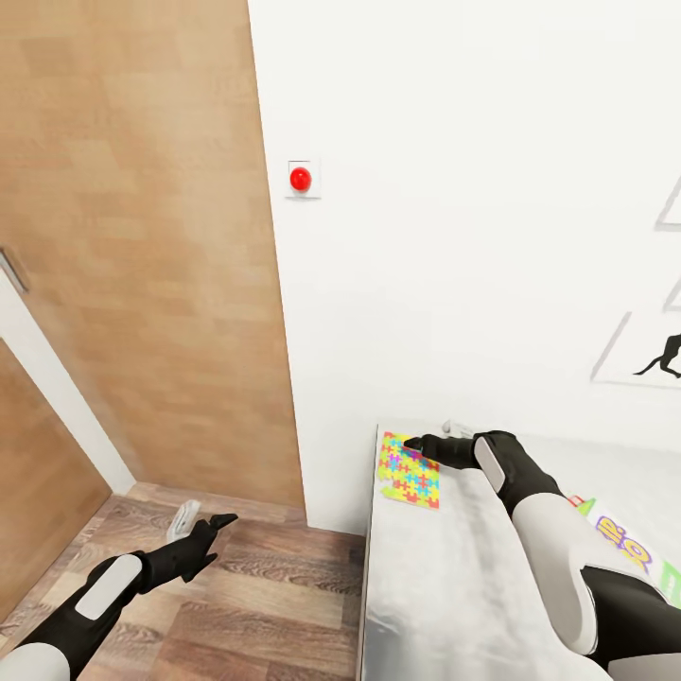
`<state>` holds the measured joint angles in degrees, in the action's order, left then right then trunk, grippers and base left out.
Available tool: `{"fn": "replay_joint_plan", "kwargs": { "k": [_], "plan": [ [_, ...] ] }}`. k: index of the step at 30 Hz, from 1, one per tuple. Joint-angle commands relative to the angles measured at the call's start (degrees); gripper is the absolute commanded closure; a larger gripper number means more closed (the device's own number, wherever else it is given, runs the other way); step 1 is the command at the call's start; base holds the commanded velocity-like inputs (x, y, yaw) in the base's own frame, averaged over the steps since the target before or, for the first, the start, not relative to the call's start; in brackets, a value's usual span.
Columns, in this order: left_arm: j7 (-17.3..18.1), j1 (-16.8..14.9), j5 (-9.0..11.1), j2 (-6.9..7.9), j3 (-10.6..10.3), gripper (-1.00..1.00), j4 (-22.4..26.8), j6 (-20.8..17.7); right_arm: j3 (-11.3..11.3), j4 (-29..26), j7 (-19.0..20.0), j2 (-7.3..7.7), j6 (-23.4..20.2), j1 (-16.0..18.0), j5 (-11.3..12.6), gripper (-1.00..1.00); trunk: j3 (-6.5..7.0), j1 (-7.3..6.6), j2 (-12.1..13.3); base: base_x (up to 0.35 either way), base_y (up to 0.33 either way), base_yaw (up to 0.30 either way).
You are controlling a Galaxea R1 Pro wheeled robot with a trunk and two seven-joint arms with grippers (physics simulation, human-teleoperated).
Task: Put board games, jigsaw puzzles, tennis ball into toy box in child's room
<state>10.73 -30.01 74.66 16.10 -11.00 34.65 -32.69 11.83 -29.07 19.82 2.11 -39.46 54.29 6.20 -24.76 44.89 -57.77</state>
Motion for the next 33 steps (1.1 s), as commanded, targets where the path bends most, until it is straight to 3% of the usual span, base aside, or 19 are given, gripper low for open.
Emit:
{"fn": "replay_joint_plan", "kwargs": {
  "k": [1, 6, 12, 16, 24, 33],
  "plan": [
    [0.17, -0.05, 0.14, 0.07, -0.25, -1.0, -0.02, -0.01, 0.15, -0.03, -0.12, -0.01, -0.35, 0.02, 0.13, -1.0, -0.07, 0.01, -0.04, 0.0, 0.0, 0.002],
    [0.17, 0.03, 0.17, 0.07, -0.25, -1.0, -0.02, 0.0, 0.15, -1.18, 0.13, 0.36, -0.45, -0.15, 0.11, -1.0, -0.07, 0.01, -0.04, 0.0, 0.0, 0.0],
    [0.17, 0.16, 0.21, 0.13, -0.25, -1.0, -0.02, 0.0, 0.19, -16.15, 0.34, 1.61, -7.05, -6.46, 0.08, -1.0, -0.07, 0.01, -0.04, 0.0, 0.0, 0.0],
    [-0.14, 0.19, 0.24, 0.08, -0.25, -1.0, -0.06, 0.0, 2.38, -22.7, 0.29, 2.75, -11.93, -9.4, 0.04, -1.0, -0.07, 0.01, -0.04, 0.0, 0.0, 0.0],
    [-0.15, 0.21, 0.3, 0.07, -0.25, -1.0, -0.1, 0.0, 3.52, -22.66, 0.27, 3.45, -14.04, -10.09, -0.11, -1.0, -0.07, 0.01, -0.04, 0.0, 0.0, 0.0],
    [-0.01, 0.22, 0.31, 0.07, -0.25, -1.0, -0.11, -0.06, 3.82, -16.33, 0.15, 3.45, -13.56, -9.68, 0.0, -1.0, -0.07, 0.01, -0.04, 0.0, 0.0, 0.0]
  ]
}}
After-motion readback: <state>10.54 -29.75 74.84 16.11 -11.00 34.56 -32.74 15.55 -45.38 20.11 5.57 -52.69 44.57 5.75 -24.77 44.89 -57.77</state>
